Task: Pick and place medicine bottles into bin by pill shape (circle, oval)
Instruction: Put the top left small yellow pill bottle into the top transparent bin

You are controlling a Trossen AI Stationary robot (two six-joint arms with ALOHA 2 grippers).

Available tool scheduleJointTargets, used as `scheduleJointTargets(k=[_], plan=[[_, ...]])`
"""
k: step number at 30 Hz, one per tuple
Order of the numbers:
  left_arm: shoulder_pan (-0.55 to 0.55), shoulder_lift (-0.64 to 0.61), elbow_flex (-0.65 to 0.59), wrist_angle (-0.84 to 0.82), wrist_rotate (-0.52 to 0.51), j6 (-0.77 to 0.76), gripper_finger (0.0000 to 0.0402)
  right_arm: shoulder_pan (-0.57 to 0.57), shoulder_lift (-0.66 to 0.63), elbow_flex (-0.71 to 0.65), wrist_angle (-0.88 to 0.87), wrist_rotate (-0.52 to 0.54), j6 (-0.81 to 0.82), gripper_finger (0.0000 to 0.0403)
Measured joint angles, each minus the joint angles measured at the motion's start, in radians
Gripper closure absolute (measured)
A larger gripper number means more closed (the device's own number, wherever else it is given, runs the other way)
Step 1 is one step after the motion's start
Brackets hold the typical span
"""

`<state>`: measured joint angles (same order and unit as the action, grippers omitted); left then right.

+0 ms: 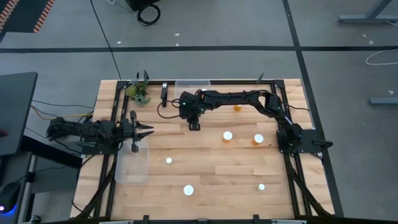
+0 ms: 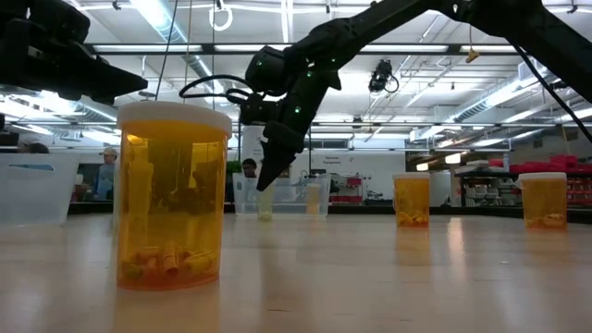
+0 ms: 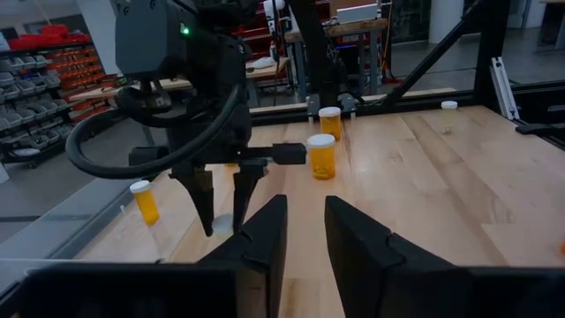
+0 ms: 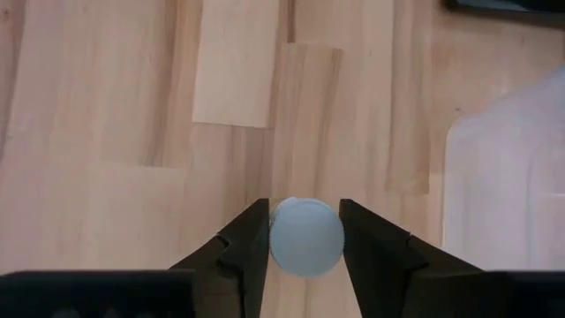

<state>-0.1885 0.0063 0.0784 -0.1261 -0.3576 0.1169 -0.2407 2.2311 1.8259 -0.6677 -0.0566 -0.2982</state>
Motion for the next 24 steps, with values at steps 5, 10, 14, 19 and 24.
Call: scheduleJointTargets(k=[5, 10, 14, 19, 24], plan=[[0.0, 0.0, 0.0, 0.0, 0.0, 0.0, 0.0318, -0.006, 0.001, 0.065, -0.068, 0.001, 0.001, 0.0263], [0.0, 0.0, 0.0, 0.0, 0.0, 0.0, 0.0311, -0.022, 0.001, 0.149, -0.13, 0.013, -0.002, 0.0263], [0.0, 0.0, 0.0, 0.0, 0.0, 0.0, 0.0312, -0.043, 0.001, 0.201, -0.183, 0.037, -0.009, 0.0263], [0.0, 0.0, 0.0, 0.0, 0.0, 0.0, 0.0319, -0.074, 0.0, 0.239, -0.216, 0.043, -0.009, 0.0263], [0.0, 0.0, 0.0, 0.0, 0.0, 0.0, 0.0315, -0.1, 0.0, 0.244, -0.217, 0.042, -0.016, 0.0263]])
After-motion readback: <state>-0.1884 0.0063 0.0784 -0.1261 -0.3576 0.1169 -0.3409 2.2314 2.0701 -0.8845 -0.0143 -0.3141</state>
